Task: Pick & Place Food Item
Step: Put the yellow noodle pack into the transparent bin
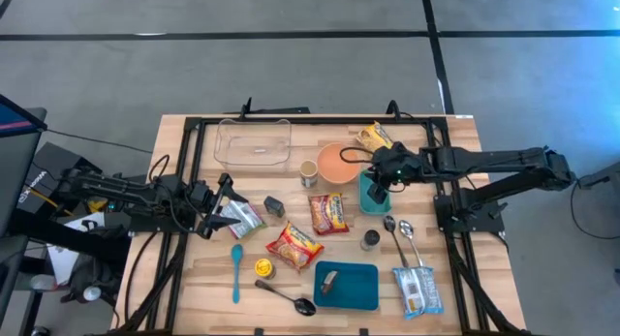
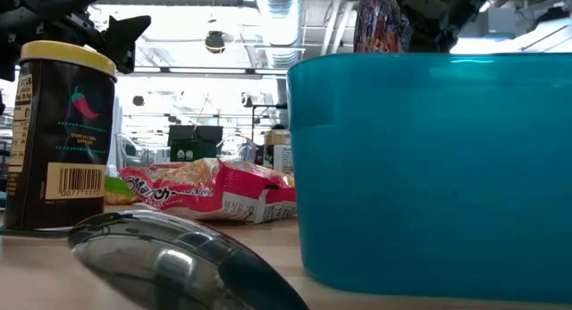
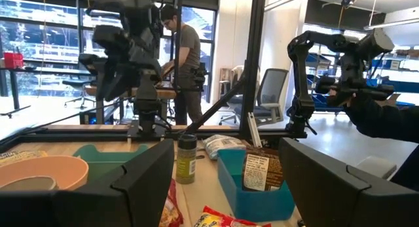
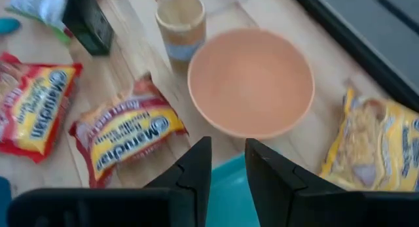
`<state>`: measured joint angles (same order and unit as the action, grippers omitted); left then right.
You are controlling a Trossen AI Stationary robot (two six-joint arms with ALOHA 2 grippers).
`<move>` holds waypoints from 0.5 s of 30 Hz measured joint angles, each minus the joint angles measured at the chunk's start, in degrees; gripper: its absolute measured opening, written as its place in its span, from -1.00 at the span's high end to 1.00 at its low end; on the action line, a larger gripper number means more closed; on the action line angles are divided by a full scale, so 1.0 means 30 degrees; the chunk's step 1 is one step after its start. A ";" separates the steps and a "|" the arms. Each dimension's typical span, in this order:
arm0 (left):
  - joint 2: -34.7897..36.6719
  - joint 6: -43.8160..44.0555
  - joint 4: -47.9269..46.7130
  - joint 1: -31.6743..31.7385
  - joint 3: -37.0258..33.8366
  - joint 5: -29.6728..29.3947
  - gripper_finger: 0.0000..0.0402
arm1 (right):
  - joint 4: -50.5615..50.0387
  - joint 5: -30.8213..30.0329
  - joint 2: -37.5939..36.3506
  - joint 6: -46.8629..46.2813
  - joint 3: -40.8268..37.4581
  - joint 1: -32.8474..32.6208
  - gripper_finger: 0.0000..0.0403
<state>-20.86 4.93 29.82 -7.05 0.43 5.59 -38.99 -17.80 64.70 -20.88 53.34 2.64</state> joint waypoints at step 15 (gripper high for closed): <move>0.0000 0.0003 0.0063 0.0007 0.0000 0.0004 -0.35 | 0.2718 0.0495 -0.4425 -0.0712 -0.3284 -0.0716 0.57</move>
<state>-20.86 4.94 30.01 -7.03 0.43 5.61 -30.84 -16.32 51.43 -23.01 43.49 0.49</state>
